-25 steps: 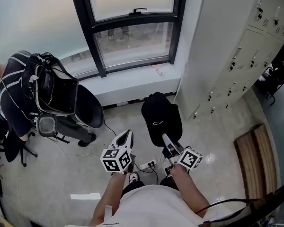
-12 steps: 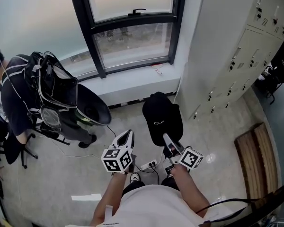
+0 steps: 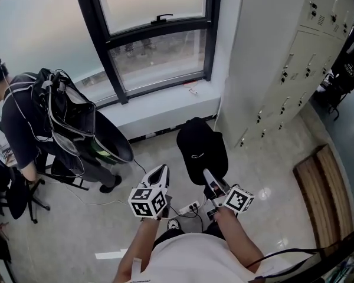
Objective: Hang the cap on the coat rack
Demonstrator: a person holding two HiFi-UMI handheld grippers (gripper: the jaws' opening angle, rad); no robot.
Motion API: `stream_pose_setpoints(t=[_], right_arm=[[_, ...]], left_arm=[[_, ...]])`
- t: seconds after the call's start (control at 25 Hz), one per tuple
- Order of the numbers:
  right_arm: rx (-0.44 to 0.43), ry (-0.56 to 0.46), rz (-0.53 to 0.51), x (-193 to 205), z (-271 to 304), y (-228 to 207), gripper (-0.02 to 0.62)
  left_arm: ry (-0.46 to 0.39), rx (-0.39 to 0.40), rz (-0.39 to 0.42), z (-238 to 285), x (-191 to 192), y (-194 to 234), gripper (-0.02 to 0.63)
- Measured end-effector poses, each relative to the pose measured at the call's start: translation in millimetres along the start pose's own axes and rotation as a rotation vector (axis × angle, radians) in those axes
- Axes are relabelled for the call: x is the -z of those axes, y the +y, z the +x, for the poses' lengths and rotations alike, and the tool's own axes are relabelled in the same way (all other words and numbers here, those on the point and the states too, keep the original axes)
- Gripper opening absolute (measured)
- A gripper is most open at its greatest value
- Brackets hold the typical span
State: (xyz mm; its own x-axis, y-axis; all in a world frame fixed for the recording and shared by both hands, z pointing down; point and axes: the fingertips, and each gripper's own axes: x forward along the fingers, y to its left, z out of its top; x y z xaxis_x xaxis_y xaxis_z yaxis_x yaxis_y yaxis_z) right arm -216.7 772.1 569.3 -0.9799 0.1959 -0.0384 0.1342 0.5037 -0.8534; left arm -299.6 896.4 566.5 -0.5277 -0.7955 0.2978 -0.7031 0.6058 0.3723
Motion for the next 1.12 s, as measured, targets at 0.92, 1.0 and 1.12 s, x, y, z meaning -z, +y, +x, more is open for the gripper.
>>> stream_pose_setpoints(t=[0.92, 1.0, 1.12], right_arm=[[0.27, -0.479, 0.001, -74.7, -156.5, -36.3, 0.018], [0.3, -0.523, -0.008, -86.8, -178.6, -41.4, 0.018], [0.34, -0.586, -0.032, -107.7, -212.0, -46.1, 0.018]], left_arm=[[0.179, 0.482, 0.157, 89.2, 35.1, -165.6, 0.003], [0.195, 0.526, 0.166, 97.9, 42.0, -189.9, 0.003], [0.22, 0.591, 0.183, 109.8, 51.2, -230.2, 0.003]])
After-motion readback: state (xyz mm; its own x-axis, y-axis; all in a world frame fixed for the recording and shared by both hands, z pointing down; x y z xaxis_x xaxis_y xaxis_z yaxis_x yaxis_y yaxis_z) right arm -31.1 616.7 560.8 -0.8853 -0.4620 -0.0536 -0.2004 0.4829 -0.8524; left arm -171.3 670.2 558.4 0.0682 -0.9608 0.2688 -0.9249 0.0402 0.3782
